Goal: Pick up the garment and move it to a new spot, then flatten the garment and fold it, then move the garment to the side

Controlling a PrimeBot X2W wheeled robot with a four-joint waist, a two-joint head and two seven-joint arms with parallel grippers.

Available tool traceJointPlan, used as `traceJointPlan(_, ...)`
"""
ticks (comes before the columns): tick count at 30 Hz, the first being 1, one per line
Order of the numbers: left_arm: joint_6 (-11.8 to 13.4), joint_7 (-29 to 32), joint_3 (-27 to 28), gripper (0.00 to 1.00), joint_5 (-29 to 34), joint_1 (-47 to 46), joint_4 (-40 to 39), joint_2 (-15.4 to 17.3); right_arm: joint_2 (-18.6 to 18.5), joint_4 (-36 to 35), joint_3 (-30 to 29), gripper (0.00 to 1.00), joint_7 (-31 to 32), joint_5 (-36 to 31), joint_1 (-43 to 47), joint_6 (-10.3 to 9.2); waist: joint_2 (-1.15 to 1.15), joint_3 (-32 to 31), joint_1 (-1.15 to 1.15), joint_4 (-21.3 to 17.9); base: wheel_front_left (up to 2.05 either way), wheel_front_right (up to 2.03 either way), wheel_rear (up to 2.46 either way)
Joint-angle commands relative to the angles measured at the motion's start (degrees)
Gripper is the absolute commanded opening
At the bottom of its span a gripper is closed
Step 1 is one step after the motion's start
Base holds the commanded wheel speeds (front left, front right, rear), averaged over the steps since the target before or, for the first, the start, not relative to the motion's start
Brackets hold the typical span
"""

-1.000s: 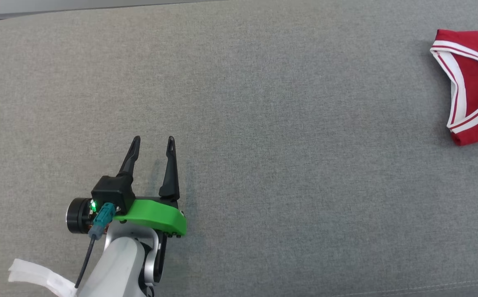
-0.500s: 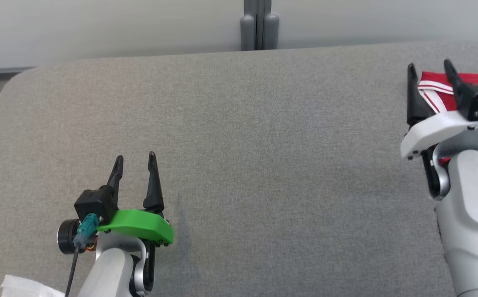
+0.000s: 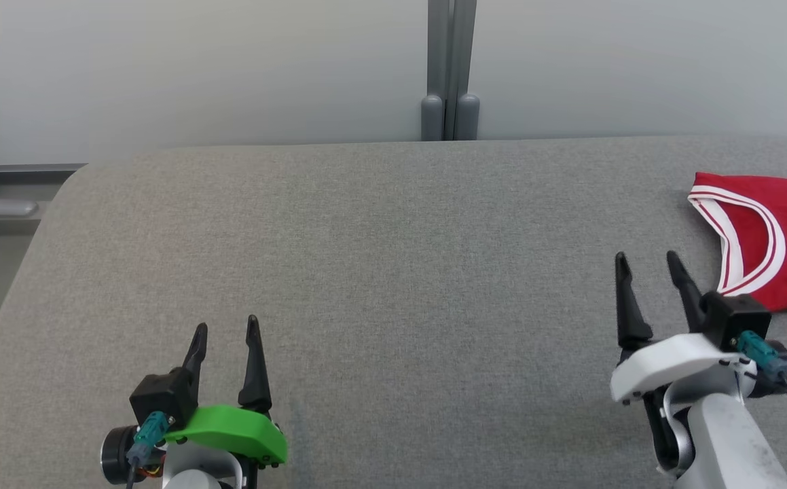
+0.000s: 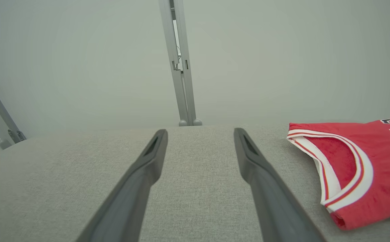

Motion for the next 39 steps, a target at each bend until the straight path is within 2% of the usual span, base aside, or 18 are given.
traceJointPlan(1,-0.2,-0.16,0.06,1.0,0.36,0.79,-0.36,-0.07,-0.01,-0.89,1.0,1.0,-0.51,1.32,1.81,-0.1,0.0,-0.61,0.0,0.35,0.0,0.0,0.0)
traceJointPlan(6,0.13,-0.16,-0.84,1.0,0.95,2.28,-0.3,-0.3,-0.03,-3.73,2.4,1.0,-0.71,5.13,6.78,-0.1,0.0,-1.16,0.0,0.73,0.0,0.0,0.0)
traceJointPlan(14,0.5,-0.16,-1.58,1.0,1.77,4.03,-1.09,-0.39,-0.04,-6.74,4.53,1.0,-0.9,6.28,11.07,-0.09,0.0,-2.0,0.0,0.35,0.0,0.0,0.0)
traceJointPlan(35,0.73,-0.17,-1.8,1.0,1.26,4.04,-1.4,-0.47,-0.03,-9.3,5.33,1.0,0.52,6.41,12.62,-0.09,0.0,-2.27,0.0,0.51,0.0,0.0,0.0)
traceJointPlan(36,0.58,0.02,-1.84,0.0,1.21,4.04,-1.41,-0.51,0.15,-9.12,5.36,0.0,0.6,6.38,12.07,-0.01,0.0,-2.27,0.0,0.5,0.0,0.0,0.0)
traceJointPlan(39,0.55,0.3,-1.86,0.0,0.82,4.6,-0.04,-0.51,0.4,-7.66,5.37,0.0,0.73,6.75,12.62,0.0,0.0,-2.26,0.0,0.5,0.0,0.0,0.0)
